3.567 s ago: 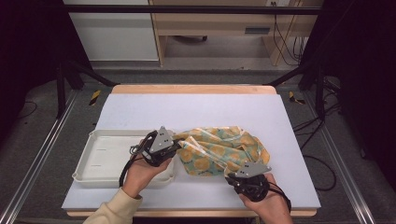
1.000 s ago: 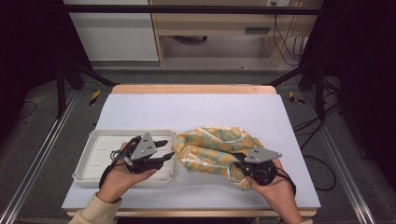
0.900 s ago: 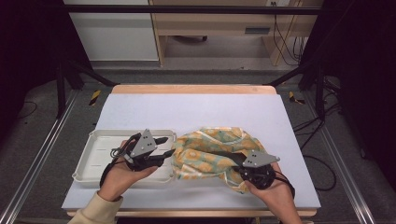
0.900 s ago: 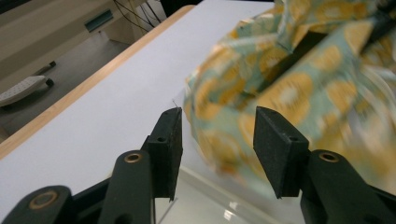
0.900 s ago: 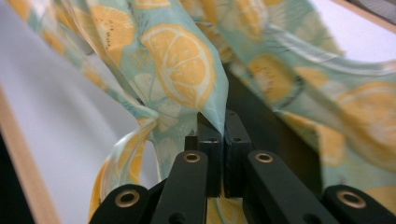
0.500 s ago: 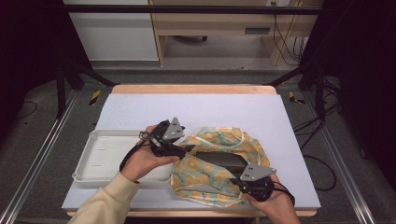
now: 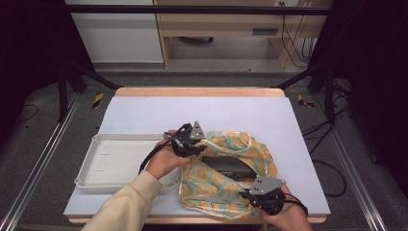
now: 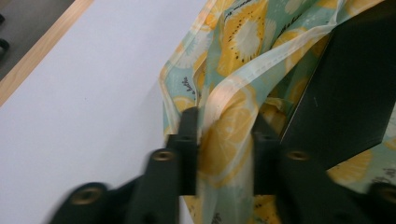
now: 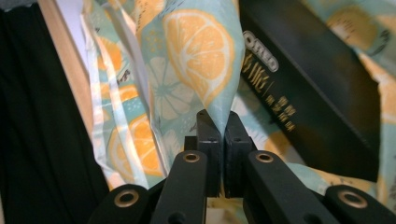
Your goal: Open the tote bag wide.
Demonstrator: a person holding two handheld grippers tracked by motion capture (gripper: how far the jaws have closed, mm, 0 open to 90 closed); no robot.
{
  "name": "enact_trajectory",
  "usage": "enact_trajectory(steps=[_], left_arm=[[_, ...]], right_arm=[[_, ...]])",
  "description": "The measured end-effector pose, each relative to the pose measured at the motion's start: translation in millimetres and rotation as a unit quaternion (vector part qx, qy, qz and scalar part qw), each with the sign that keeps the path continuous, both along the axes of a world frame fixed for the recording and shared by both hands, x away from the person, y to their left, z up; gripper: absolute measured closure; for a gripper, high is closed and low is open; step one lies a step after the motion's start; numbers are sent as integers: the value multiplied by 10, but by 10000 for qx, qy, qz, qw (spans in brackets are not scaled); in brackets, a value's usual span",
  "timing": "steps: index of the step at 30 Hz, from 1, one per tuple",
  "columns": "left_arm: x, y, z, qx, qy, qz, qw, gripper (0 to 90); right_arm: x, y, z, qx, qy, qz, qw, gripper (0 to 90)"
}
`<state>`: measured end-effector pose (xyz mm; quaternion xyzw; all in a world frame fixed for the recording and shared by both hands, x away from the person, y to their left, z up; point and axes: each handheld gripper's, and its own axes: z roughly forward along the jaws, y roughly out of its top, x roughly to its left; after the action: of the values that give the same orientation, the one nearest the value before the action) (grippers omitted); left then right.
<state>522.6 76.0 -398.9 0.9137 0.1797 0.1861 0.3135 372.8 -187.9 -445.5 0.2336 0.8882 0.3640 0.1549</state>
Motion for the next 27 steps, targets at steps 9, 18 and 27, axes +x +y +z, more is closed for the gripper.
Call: enact_trajectory(steps=[9, 18, 27], left_arm=[[143, 90, 204, -660, -165, 569, 9961, 894], [128, 137, 294, -959, -236, 572, 9935, 894], [55, 131, 341, -867, -263, 411, 9950, 894]], right_arm=[[-63, 35, -65, -244, 166, 154, 9994, 892], [26, -3, 13, -143, -2, -137, 9998, 887], [228, -95, 33, -82, -101, -837, 9964, 755]])
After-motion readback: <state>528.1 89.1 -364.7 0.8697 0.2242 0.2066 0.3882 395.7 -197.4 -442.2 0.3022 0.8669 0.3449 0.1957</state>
